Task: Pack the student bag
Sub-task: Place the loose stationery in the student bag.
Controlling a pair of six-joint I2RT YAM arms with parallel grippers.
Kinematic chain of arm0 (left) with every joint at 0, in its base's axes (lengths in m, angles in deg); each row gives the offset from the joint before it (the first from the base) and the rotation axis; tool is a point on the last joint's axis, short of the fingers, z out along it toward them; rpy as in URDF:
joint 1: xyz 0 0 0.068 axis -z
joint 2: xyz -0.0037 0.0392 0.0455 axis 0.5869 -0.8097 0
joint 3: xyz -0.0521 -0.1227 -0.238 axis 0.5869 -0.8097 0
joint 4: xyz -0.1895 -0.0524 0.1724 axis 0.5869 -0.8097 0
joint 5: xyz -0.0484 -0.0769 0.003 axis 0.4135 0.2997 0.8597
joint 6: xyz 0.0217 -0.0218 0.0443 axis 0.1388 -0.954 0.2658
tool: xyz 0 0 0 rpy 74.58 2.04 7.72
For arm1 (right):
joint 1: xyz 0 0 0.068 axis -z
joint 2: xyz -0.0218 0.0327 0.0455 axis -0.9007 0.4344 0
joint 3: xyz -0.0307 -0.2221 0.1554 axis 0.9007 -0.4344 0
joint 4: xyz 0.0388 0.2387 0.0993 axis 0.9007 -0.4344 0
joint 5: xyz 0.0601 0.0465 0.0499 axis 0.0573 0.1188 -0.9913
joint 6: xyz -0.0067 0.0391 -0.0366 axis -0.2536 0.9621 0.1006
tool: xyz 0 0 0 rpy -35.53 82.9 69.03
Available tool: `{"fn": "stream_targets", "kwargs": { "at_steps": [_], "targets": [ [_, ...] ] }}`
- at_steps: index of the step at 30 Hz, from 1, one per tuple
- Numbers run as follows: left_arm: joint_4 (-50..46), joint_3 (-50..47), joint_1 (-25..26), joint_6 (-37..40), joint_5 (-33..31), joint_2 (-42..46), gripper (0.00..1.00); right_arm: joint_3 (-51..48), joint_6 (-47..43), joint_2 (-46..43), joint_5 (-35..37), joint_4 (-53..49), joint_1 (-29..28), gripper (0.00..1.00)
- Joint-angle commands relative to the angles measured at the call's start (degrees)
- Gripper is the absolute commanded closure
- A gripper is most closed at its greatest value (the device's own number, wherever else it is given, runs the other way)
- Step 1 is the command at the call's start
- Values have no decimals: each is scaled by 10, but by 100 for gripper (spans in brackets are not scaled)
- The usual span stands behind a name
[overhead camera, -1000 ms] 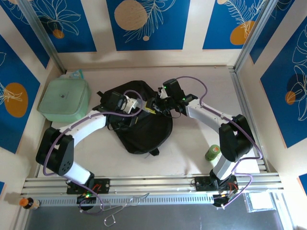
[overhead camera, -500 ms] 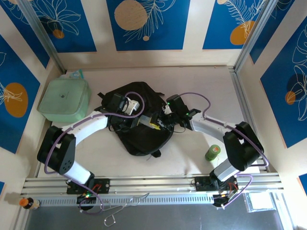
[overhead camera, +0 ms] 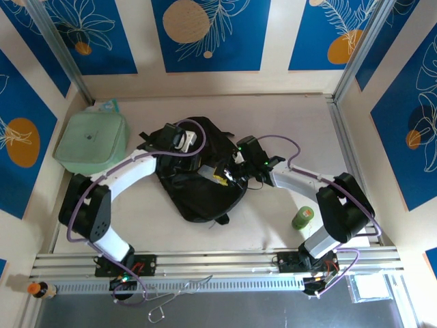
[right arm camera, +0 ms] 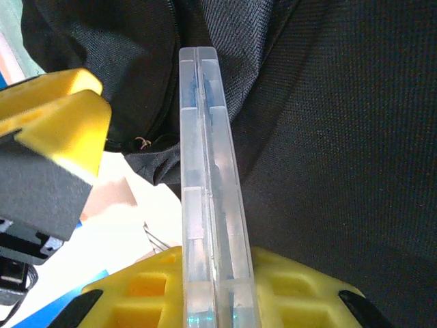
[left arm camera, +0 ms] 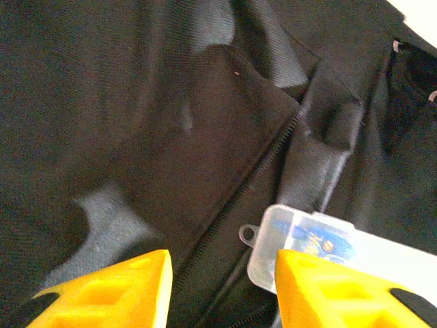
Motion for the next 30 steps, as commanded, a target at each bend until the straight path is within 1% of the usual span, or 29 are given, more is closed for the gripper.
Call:
{"fn": "stream_targets", "kwargs": {
  "at_steps": [1, 4, 7, 12, 15, 18, 20, 23, 27, 30],
  "targets": [
    [-39, 18, 3, -29, -51, -26, 58, -23, 35, 16, 86, -107, 13, 94],
    [-48, 9, 3, -51, -69, -31, 63, -19, 41, 11, 132, -110, 19, 94],
    [-40, -19, 2, -64, -70, -24, 64, -5, 36, 6, 180, -116, 30, 94],
    [-19, -59, 3, -70, -43, -2, 65, 22, 22, 19, 195, -115, 34, 94],
    [0, -73, 3, -62, -5, 4, 66, 21, 18, 31, 194, -88, 35, 94],
    [15, -80, 7, -50, 24, 5, 66, 23, 8, 54, 159, -54, 38, 94],
    [15, -79, 10, -44, 27, 1, 67, 19, 2, 71, 124, -14, 38, 94],
    [14, -79, 11, -41, 21, -6, 67, 19, -16, 102, 45, 56, 37, 93],
    [8, -76, 11, -44, -2, -15, 69, 3, -35, 127, -38, 160, 26, 93],
    [4, -74, 11, -45, -12, -15, 70, 3, -50, 144, -87, 203, 21, 92]
  ]
}}
